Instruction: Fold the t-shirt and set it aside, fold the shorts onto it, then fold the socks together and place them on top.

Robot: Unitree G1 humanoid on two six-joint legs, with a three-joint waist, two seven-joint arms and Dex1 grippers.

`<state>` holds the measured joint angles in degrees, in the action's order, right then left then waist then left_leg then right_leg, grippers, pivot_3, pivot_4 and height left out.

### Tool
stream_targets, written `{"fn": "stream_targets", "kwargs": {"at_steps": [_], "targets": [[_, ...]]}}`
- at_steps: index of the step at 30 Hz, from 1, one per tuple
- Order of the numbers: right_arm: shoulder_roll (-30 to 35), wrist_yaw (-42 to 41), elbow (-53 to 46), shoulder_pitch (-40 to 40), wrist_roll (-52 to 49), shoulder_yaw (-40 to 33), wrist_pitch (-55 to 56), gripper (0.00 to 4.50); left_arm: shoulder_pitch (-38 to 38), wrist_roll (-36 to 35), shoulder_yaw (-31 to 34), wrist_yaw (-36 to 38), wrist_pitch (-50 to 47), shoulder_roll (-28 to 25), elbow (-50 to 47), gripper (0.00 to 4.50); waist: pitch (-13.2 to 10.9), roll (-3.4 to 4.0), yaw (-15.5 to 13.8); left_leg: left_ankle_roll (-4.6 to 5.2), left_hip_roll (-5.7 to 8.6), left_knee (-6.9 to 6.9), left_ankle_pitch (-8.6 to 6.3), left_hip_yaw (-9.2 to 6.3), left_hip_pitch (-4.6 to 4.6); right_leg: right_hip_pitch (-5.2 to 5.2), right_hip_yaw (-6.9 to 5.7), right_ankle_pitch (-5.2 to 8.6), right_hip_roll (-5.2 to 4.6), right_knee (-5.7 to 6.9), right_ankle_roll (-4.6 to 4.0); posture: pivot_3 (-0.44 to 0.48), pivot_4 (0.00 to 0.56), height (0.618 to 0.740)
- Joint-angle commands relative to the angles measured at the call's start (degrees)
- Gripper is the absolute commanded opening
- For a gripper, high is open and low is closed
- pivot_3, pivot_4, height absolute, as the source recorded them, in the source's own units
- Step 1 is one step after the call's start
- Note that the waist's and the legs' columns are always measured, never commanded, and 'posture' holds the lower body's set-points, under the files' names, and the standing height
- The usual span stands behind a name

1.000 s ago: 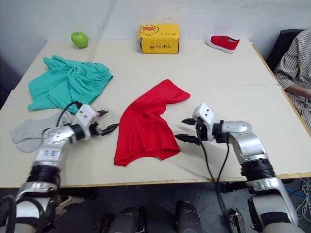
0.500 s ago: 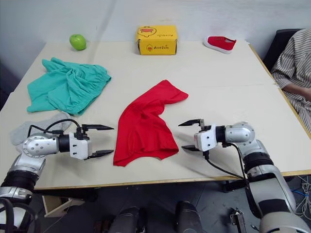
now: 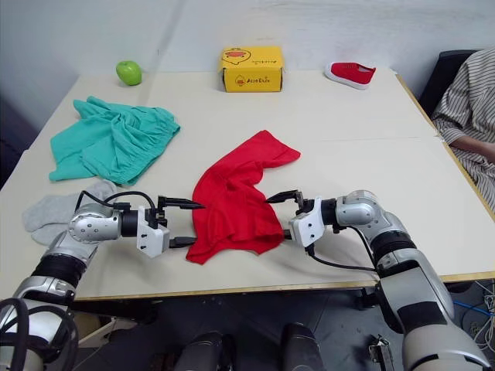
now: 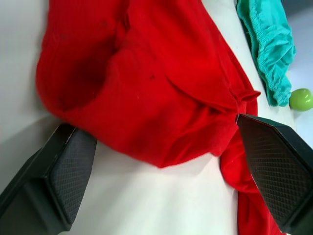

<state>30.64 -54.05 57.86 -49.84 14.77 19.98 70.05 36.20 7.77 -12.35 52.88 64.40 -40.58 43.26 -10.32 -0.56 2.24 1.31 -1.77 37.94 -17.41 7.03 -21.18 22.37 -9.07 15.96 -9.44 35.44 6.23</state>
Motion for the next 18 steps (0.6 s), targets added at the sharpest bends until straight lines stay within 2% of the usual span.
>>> {"fn": "stream_targets", "kwargs": {"at_steps": [1, 3, 5, 13, 14, 15, 18], "targets": [[-2.12, 0.70, 0.24, 1.68, 3.72, 3.82, -0.73, 4.32, -0.41, 1.92, -3.53, 1.20, 0.51, 0.55, 2.01, 4.28, 0.06, 0.08, 0.01, 0.00, 0.00, 0.00, 0.00, 0.00, 0.00, 0.00, 0.00, 0.00, 0.00, 0.00, 0.00, 0.000, 0.150, 0.740], [-2.50, 1.37, 0.35, 1.57, 4.11, 4.08, -1.22, 3.86, -0.05, 1.77, -3.95, 1.17, 0.67, 0.65, 2.28, 3.80, 0.07, 0.10, 0.03, 0.01, 0.00, 0.00, -0.01, 0.00, 0.00, 0.00, 0.00, 0.00, 0.01, 0.00, 0.00, 0.000, 0.150, 0.740], [-2.84, 2.34, 0.64, 1.37, 4.67, 4.35, -1.87, 3.19, 0.80, 1.66, -4.68, 1.36, 0.52, 1.27, 2.45, 3.21, 0.07, 0.11, 0.05, 0.01, 0.00, 0.00, -0.01, 0.01, 0.00, 0.01, 0.00, 0.00, 0.01, 0.01, -0.01, 0.000, 0.150, 0.740], [-2.64, 4.13, 0.04, 1.10, 4.44, 5.19, -2.93, 0.25, 4.40, 5.03, -6.38, -1.26, -0.16, 3.54, 5.43, 0.48, 0.07, 0.11, -0.44, 0.03, 0.02, 0.02, 0.01, 0.01, -0.07, 0.05, 0.00, 0.00, 0.01, 0.02, -0.01, 0.000, 0.150, 0.740], [-2.54, 4.23, -0.19, 1.19, 4.19, 5.18, -3.13, 0.00, 4.66, 4.96, -6.65, -1.09, -0.16, 3.75, 5.85, 0.15, 0.10, 0.17, -0.47, 0.03, 0.03, 0.02, 0.01, 0.01, -0.06, 0.05, 0.00, 0.00, 0.01, 0.02, -0.01, 0.000, 0.150, 0.740], [-2.38, 4.23, -0.50, 1.37, 3.84, 5.08, -3.31, 0.00, 4.80, 4.98, -6.80, -1.20, -0.10, 3.86, 5.85, 0.03, 0.13, 0.23, -0.53, 0.04, 0.04, 0.02, 0.01, 0.01, -0.06, 0.04, 0.00, 0.00, 0.00, 0.02, -0.01, 0.000, 0.150, 0.740], [-1.85, 3.69, -1.93, 2.13, 2.34, 4.73, -4.13, 0.00, 4.93, 4.04, -7.05, -0.61, 0.24, 3.92, 5.64, 0.03, 0.13, 0.26, -0.55, 0.04, 0.03, 0.02, 0.02, 0.00, -0.05, 0.04, 0.00, 0.00, 0.00, 0.04, -0.01, 0.000, 0.150, 0.740]]}}
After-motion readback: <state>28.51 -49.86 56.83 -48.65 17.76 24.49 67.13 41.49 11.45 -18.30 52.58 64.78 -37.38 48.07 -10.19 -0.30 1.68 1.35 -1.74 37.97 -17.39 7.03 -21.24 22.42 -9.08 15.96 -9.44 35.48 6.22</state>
